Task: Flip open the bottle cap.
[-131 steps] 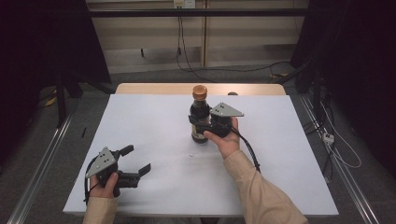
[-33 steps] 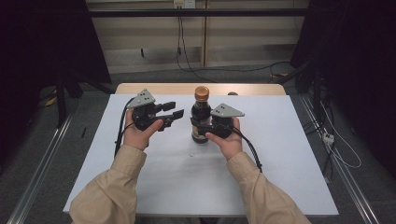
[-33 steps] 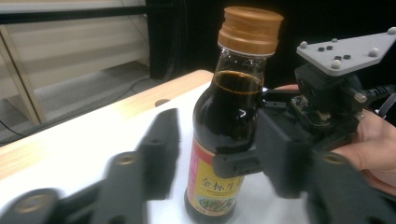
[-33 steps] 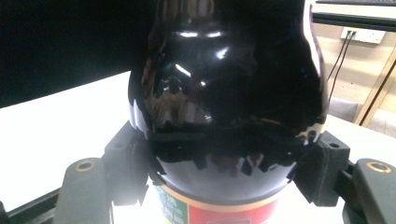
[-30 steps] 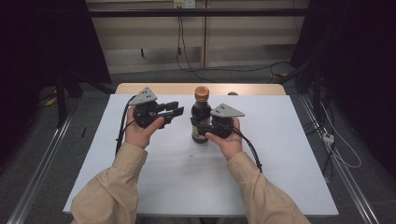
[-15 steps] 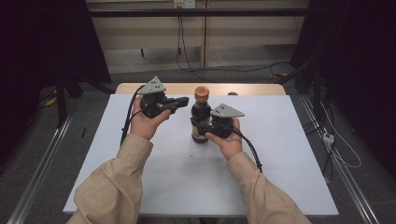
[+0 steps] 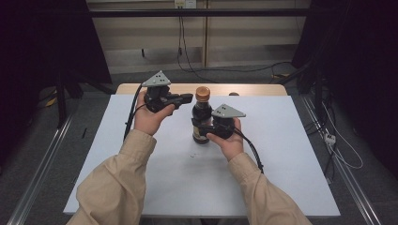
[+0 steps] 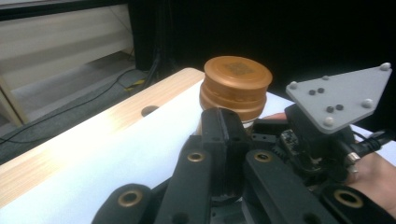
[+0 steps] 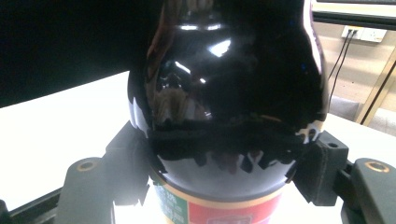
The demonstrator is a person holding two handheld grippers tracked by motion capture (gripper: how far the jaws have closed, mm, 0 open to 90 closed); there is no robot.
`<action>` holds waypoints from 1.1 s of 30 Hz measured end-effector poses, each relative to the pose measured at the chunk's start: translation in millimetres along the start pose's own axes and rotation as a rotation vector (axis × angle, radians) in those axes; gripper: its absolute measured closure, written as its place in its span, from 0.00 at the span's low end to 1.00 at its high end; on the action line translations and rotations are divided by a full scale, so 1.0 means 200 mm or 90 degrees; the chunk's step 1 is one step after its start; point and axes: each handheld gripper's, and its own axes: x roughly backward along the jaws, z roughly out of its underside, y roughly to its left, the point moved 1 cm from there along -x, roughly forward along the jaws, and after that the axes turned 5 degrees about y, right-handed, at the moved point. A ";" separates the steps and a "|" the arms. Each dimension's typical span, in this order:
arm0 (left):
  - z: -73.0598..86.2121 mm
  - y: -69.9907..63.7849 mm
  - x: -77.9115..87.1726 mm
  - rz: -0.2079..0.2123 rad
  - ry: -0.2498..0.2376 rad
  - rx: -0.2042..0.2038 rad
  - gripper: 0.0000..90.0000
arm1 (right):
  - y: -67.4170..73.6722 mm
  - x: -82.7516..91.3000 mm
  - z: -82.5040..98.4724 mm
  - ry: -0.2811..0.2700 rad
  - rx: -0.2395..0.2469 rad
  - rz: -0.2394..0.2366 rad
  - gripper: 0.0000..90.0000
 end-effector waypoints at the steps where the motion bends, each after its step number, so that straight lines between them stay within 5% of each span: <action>1: 0.00 0.00 0.00 0.000 0.001 -0.001 1.00 | 0.00 0.00 0.00 -0.001 0.000 -0.002 0.33; 18: -0.03 0.00 -0.03 -0.007 0.018 -0.010 1.00 | 0.00 0.00 0.00 -0.003 0.000 -0.002 0.33; 33: -0.06 0.00 -0.02 0.023 0.029 -0.018 1.00 | 0.00 0.00 0.00 0.000 0.002 -0.004 0.34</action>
